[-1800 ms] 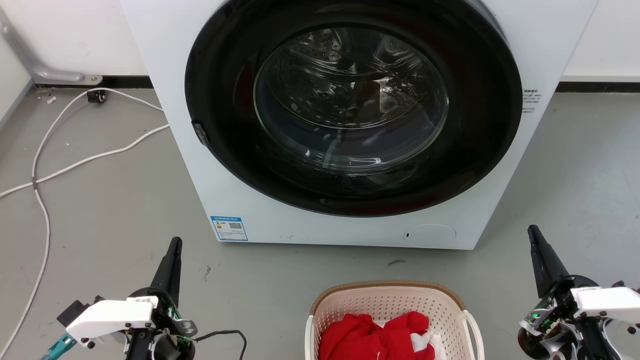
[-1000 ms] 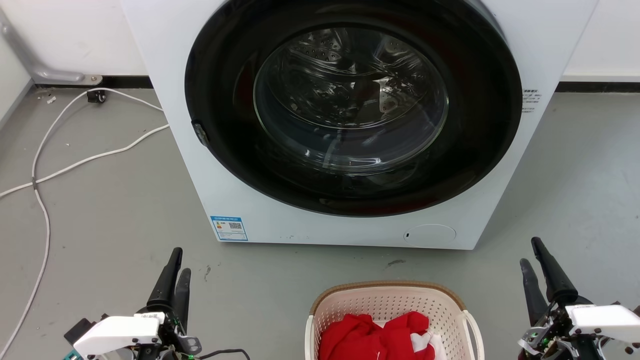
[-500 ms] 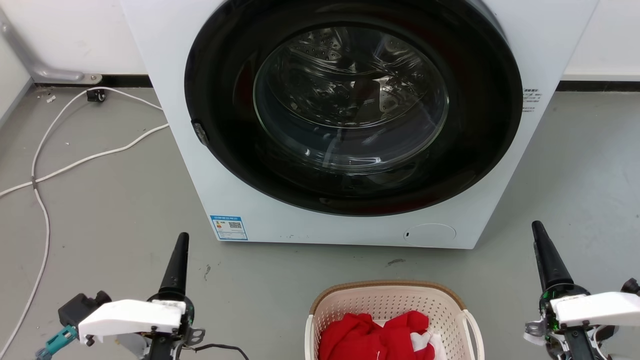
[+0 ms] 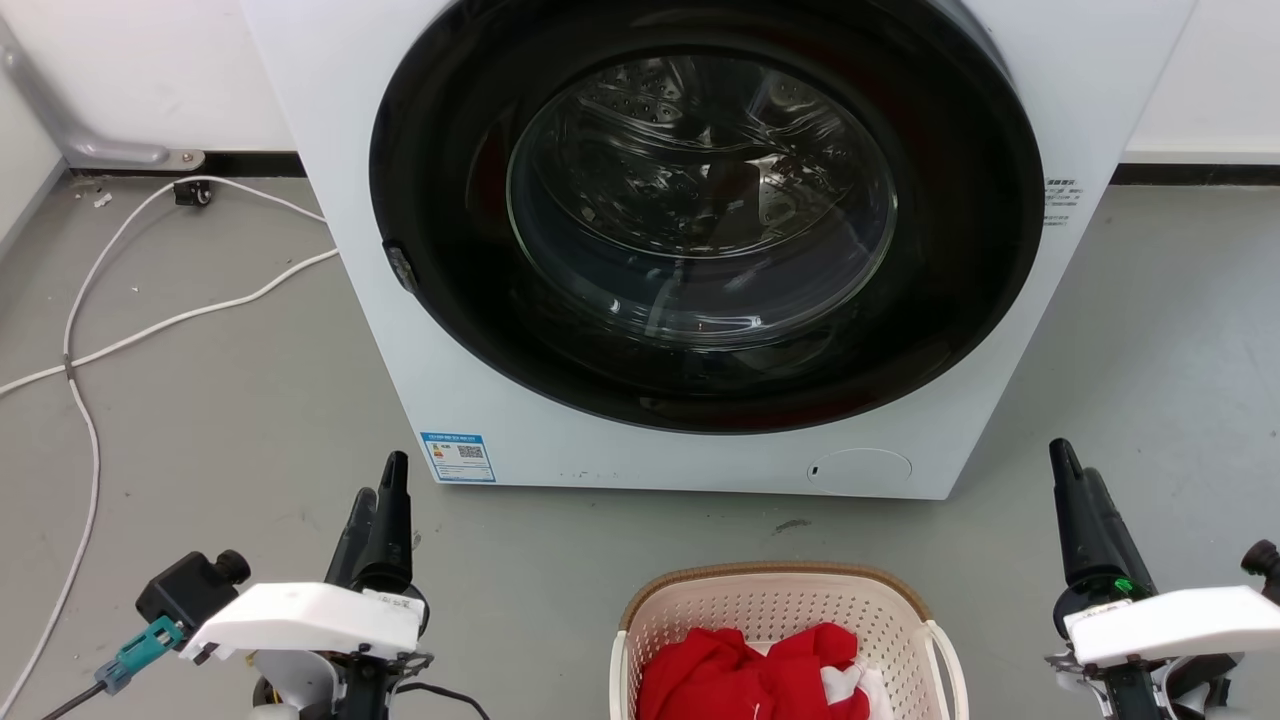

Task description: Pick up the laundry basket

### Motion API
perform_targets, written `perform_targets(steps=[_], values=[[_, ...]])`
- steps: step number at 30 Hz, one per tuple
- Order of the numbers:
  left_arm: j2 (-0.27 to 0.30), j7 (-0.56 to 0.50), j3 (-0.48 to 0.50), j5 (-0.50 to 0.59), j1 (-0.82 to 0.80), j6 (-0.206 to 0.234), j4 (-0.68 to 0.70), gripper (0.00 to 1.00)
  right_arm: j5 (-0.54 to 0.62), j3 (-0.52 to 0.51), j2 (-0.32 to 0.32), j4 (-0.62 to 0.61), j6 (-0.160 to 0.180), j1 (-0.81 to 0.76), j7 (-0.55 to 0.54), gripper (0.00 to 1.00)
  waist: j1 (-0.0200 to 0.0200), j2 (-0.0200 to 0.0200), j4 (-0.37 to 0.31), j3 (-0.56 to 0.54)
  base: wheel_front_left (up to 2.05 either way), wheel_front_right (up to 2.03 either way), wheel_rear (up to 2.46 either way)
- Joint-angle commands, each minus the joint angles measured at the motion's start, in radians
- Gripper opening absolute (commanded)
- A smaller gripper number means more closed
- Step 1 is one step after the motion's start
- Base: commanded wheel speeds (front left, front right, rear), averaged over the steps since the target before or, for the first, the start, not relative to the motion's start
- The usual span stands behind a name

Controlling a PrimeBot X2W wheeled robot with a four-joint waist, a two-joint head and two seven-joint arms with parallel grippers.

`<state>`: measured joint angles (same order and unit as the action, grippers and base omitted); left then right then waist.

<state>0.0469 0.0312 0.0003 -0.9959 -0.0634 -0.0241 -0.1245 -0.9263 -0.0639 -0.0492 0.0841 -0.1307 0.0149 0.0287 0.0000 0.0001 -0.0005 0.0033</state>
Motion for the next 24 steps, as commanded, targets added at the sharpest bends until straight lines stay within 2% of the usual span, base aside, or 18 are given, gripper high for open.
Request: perform_targets(steps=[1, 24], values=[[0.003, 0.011, -0.009, 0.041, -0.002, 0.004, 0.027, 1.0, 0.047, 0.004, -0.002, -0.031, 0.0, -0.001, 0.013, 1.0, 0.0, -0.0001, 0.0, 0.0, 0.0, 0.0, 0.0], [0.016, 0.087, -0.08, 0.376, 0.017, 0.025, 0.072, 1.0, 0.395, 0.024, -0.002, -0.114, 0.0, -0.042, 0.089, 1.0, 0.0, -0.0001, 0.0, -0.002, 0.0, 0.0, 0.0]])
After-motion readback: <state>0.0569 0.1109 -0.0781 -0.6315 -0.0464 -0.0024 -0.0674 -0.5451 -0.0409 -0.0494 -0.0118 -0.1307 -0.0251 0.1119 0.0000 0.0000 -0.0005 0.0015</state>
